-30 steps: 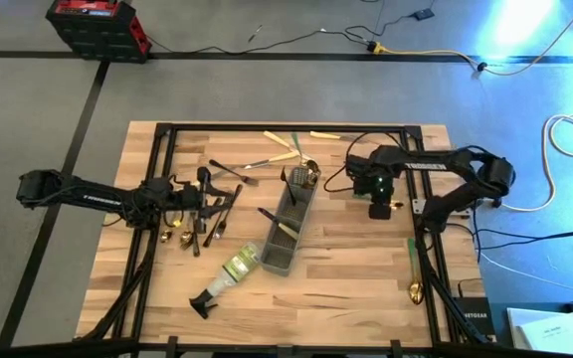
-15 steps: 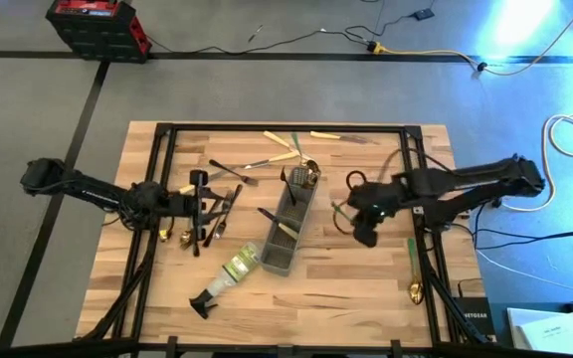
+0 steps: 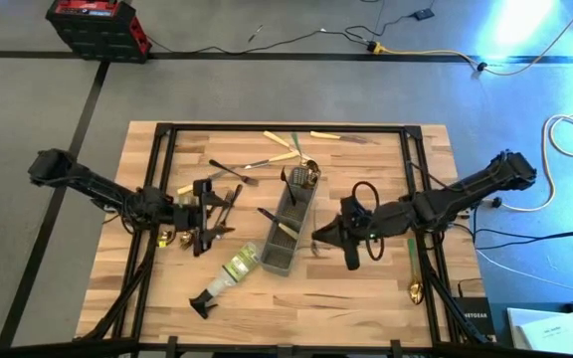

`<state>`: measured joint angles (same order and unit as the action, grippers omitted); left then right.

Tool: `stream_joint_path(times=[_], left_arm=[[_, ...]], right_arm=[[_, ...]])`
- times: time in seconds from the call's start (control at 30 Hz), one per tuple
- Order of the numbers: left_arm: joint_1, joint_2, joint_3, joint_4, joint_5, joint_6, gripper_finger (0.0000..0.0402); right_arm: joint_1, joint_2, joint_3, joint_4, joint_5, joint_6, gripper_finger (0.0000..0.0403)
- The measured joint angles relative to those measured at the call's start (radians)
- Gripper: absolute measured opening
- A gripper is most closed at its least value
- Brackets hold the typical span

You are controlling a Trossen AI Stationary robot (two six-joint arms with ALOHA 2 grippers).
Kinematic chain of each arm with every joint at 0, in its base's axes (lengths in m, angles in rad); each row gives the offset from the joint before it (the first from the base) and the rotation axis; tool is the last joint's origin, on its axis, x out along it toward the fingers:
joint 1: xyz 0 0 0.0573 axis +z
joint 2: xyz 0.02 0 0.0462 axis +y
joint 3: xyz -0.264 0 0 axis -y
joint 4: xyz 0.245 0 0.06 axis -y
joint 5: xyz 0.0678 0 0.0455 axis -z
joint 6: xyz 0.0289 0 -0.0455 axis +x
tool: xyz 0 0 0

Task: Sort silverware
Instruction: Put the spoon into the silverware basket

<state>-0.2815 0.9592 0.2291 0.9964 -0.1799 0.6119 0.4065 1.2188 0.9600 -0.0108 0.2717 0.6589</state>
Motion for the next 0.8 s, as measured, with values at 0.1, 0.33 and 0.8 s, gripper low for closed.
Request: stream_joint_path(times=[0.1,0.33,0.8], left_arm=[[0.0,0.062,0.048,0.002,-0.002,0.043,0.0292],[-0.025,0.21,0.167,0.002,-0.006,0.102,0.0315],[-0.077,0.421,0.324,0.017,-0.267,0.466,0.0317]], right_arm=[[-0.001,0.045,0.0,0.1,0.052,-0.065,0.0],[-0.001,0.139,-0.001,0.366,0.099,-0.216,0.0],[-0.015,0.189,0.0,0.491,0.186,-0.251,0.0]])
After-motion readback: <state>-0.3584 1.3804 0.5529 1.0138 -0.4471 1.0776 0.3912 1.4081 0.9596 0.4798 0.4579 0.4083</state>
